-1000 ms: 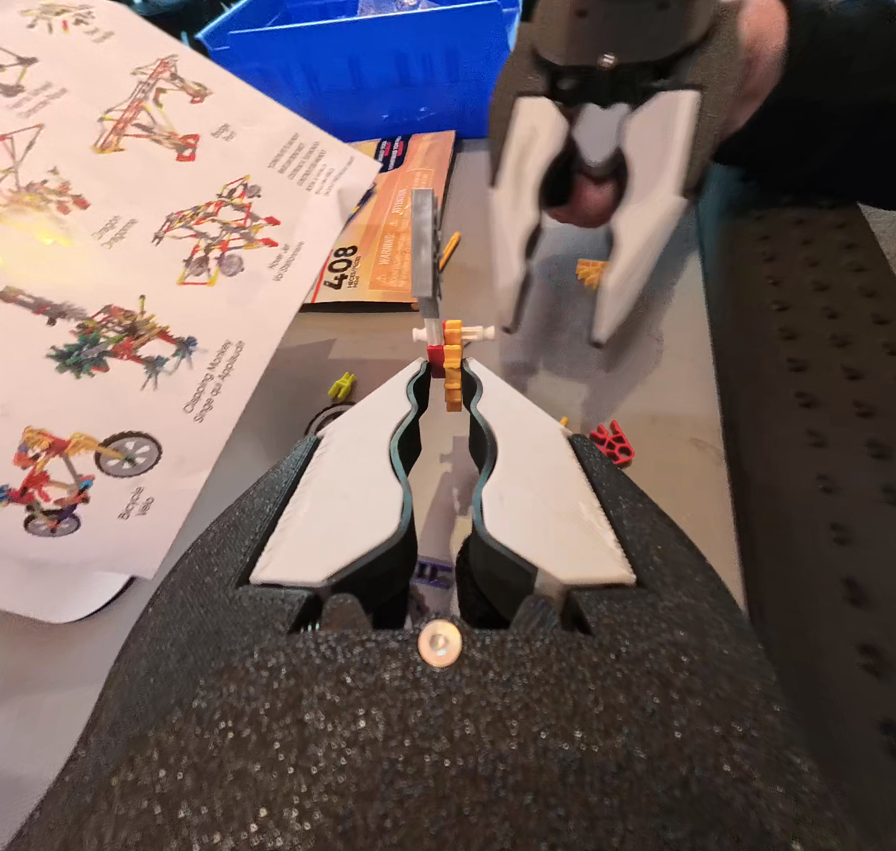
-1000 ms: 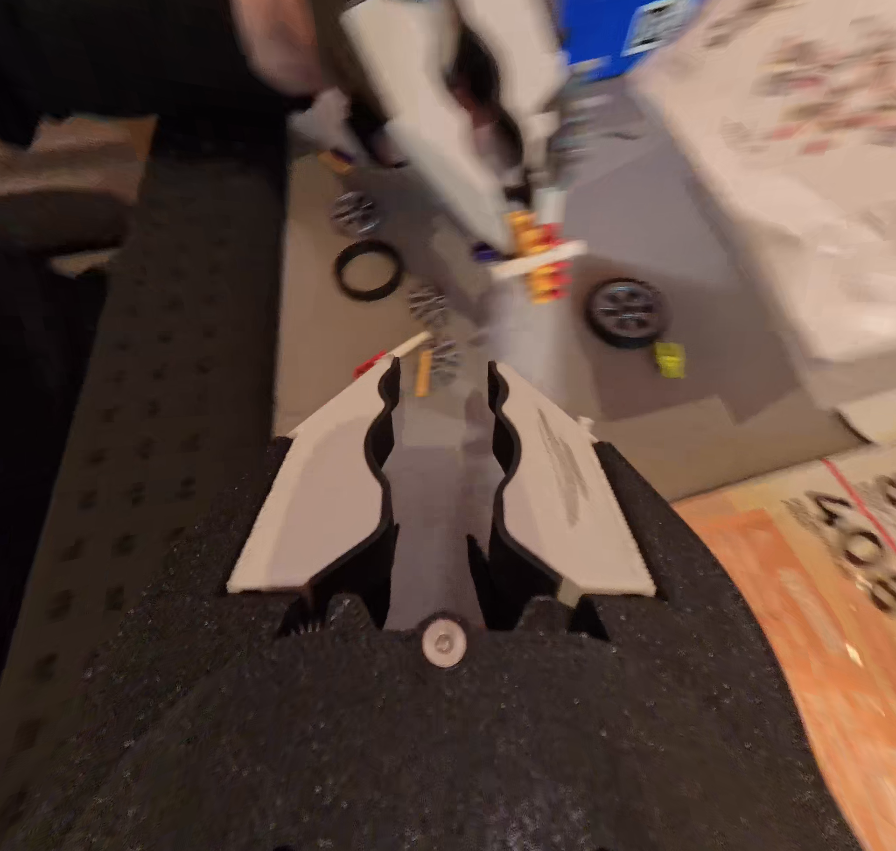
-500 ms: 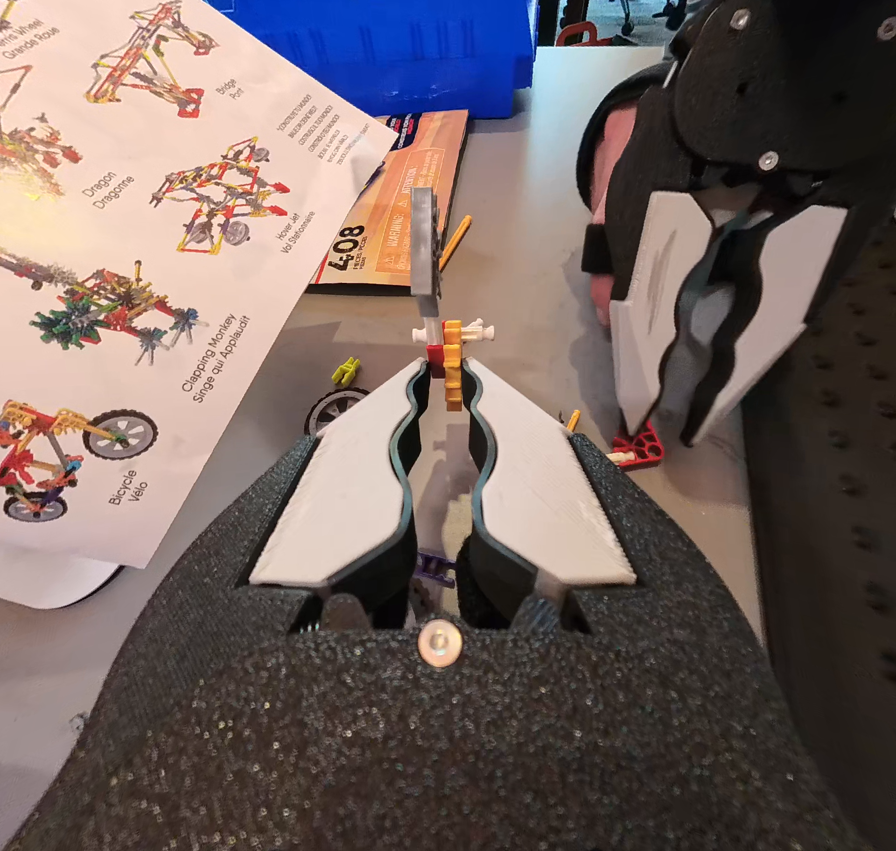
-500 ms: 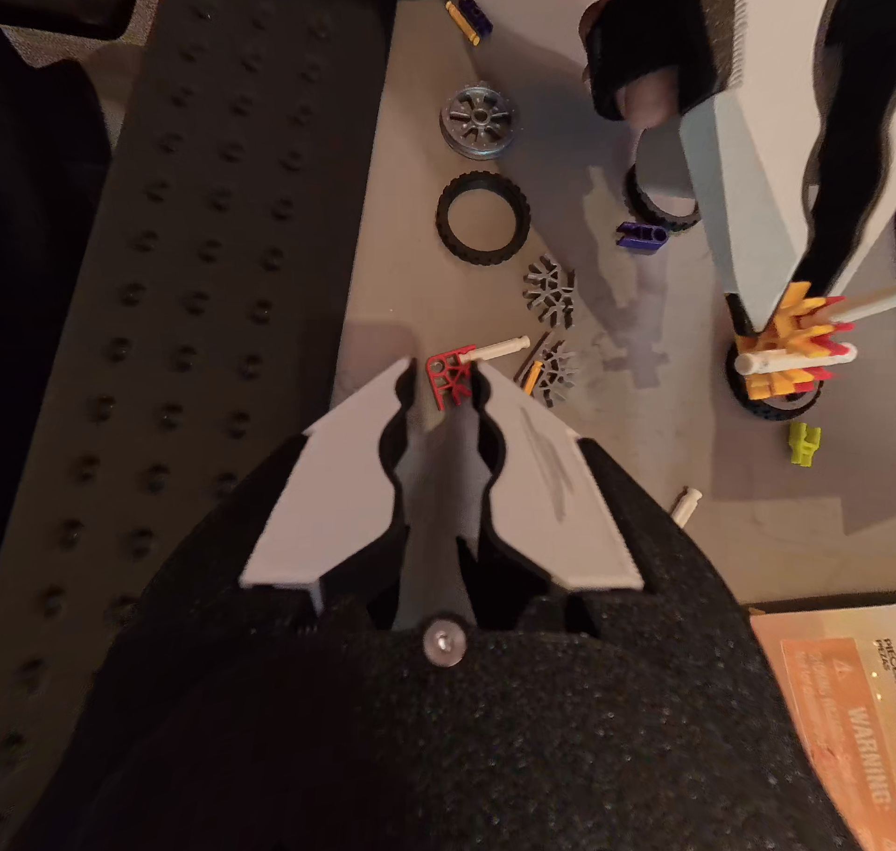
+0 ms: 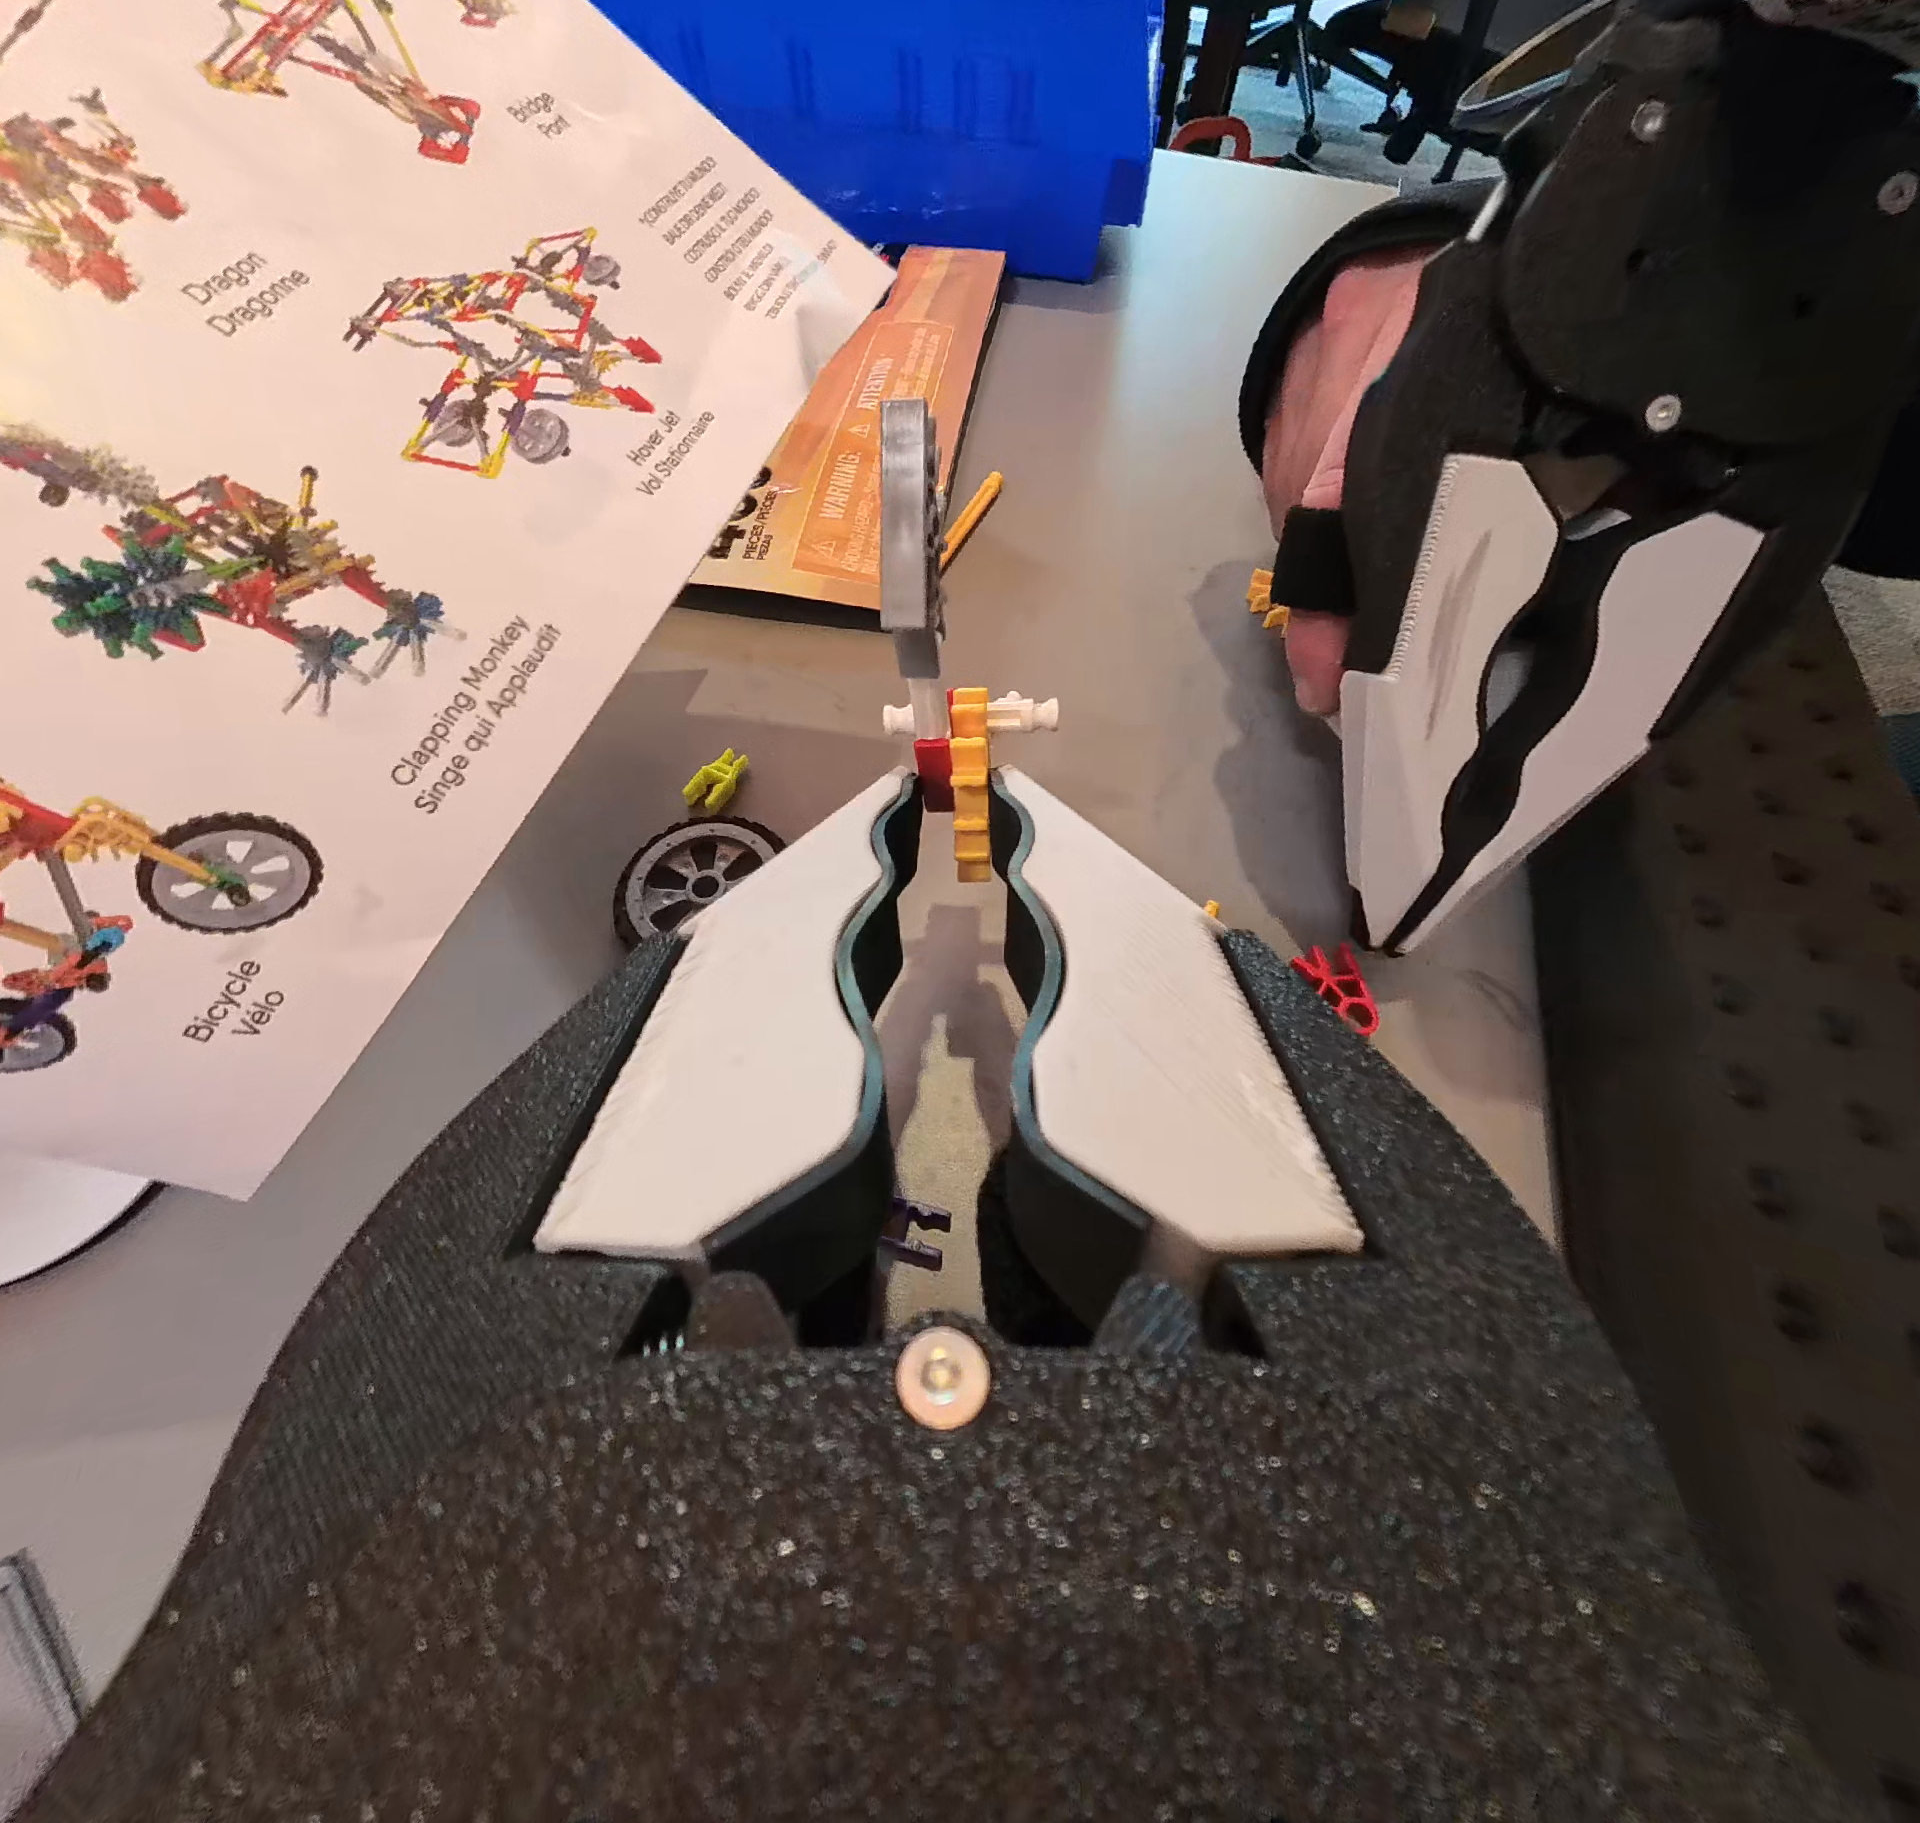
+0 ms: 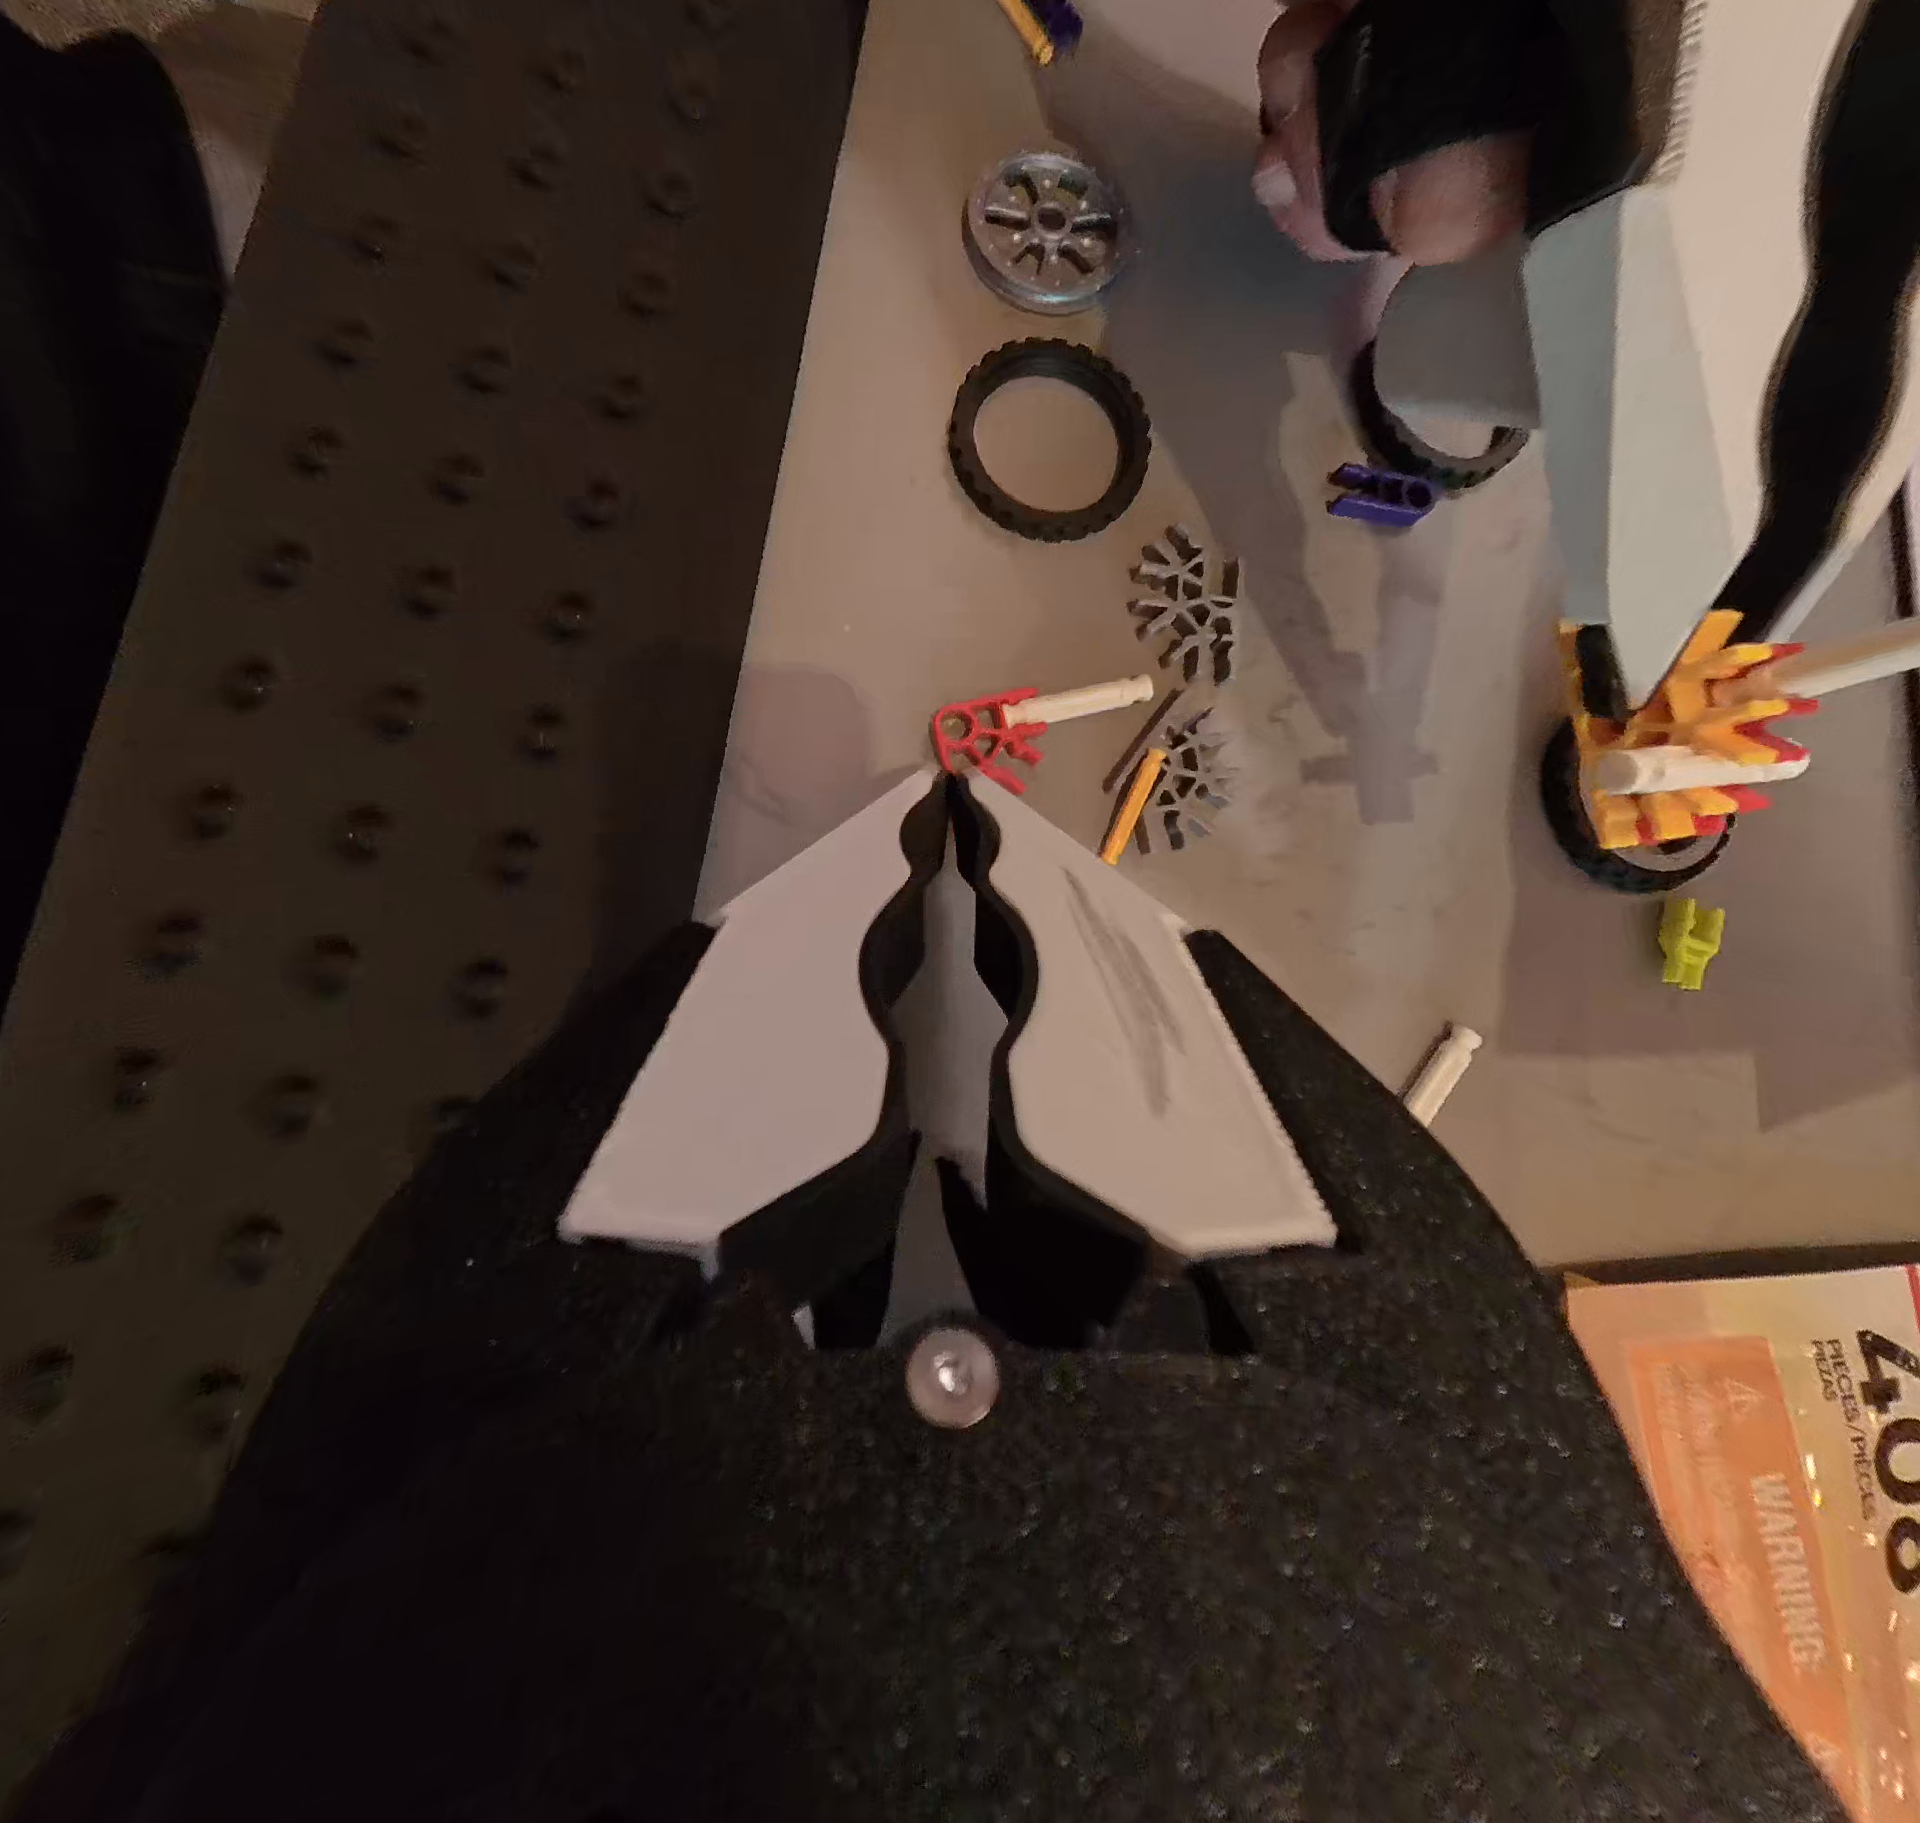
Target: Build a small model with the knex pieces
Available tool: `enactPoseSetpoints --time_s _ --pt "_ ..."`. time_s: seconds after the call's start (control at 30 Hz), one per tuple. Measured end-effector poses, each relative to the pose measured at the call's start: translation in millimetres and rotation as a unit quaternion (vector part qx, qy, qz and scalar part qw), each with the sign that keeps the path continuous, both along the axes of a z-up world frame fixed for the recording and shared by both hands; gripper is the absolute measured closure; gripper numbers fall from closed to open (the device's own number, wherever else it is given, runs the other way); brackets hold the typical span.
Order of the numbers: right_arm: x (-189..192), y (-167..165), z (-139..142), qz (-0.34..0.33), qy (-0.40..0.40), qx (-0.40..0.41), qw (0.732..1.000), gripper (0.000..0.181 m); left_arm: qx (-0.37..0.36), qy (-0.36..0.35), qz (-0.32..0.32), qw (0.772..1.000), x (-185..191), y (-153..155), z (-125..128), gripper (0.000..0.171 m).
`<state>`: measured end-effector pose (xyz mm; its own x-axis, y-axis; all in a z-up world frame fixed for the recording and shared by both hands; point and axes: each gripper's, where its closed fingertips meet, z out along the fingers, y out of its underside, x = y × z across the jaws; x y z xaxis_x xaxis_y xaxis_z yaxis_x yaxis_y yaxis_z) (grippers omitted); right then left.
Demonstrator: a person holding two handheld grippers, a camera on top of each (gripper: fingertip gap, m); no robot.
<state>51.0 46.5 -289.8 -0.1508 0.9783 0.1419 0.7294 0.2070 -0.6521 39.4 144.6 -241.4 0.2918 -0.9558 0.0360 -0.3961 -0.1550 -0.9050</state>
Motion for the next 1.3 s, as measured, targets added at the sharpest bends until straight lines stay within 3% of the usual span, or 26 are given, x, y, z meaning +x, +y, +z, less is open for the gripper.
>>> enactPoseSetpoints --time_s 0.03,0.1,0.2,0.3,0.43,0.5,0.6,0.77,0.9,0.97,1.13,1.3 --pt "0.6 0.6 -0.9 -0.001 -0.001 0.005 1.000 0.181 -0.002 0.001 0.000 1.000 -0.3 0.2 -0.5 0.160" --pt "-3.4 -0.4 1.7 -0.009 0.009 -0.004 1.000 0.162 0.001 0.004 0.004 1.000 -1.1 1.6 -1.2 0.160" --pt "-7.8 0.1 -2.2 -0.016 0.003 -0.012 1.000 0.149 -0.001 0.005 0.001 1.000 -0.4 0.7 -1.4 0.160" --pt "-8.4 2.5 -9.7 -0.020 -0.010 -0.005 1.000 0.166 -0.003 0.009 0.000 1.000 0.0 0.1 -3.7 0.160" --pt "-7.6 2.5 -7.8 -0.017 -0.006 -0.005 1.000 0.170 -0.010 0.008 -0.001 1.000 1.1 -0.4 -5.0 0.160" --pt "-6.2 5.7 0.1 -0.018 0.011 0.007 1.000 0.181 -0.016 0.004 0.000 1.000 1.1 -0.6 -4.5 0.160" --pt "-3.0 7.1 16.8 -0.021 0.046 -0.001 0.999 0.181 -0.026 -0.002 0.003 1.000 0.1 0.6 -3.5 0.160" --pt "-0.3 7.2 13.8 -0.026 0.044 -0.005 0.999 0.179 -0.030 -0.006 0.010 0.999 -3.3 3.8 -1.3 0.160" --pt "-2.0 14.9 30.6 -0.038 0.077 0.017 0.996 0.181 -0.038 -0.010 0.016 0.999 -4.5 5.4 -0.7 0.160" --pt "-0.4 17.1 35.0 -0.048 0.088 0.005 0.995 0.166 -0.040 -0.009 0.016 0.999 -4.7 5.8 -1.8 0.160" --pt "0.7 1.8 2.2 -0.016 0.013 -0.007 1.000 0.156 -0.042 -0.004 0.015 0.999 -3.7 5.6 -4.4 0.160" --pt "-3.3 4.1 -7.6 -0.017 -0.003 -0.003 1.000 0.170 -0.043 -0.002 0.014 0.999 -3.4 4.8 -5.4 0.160"
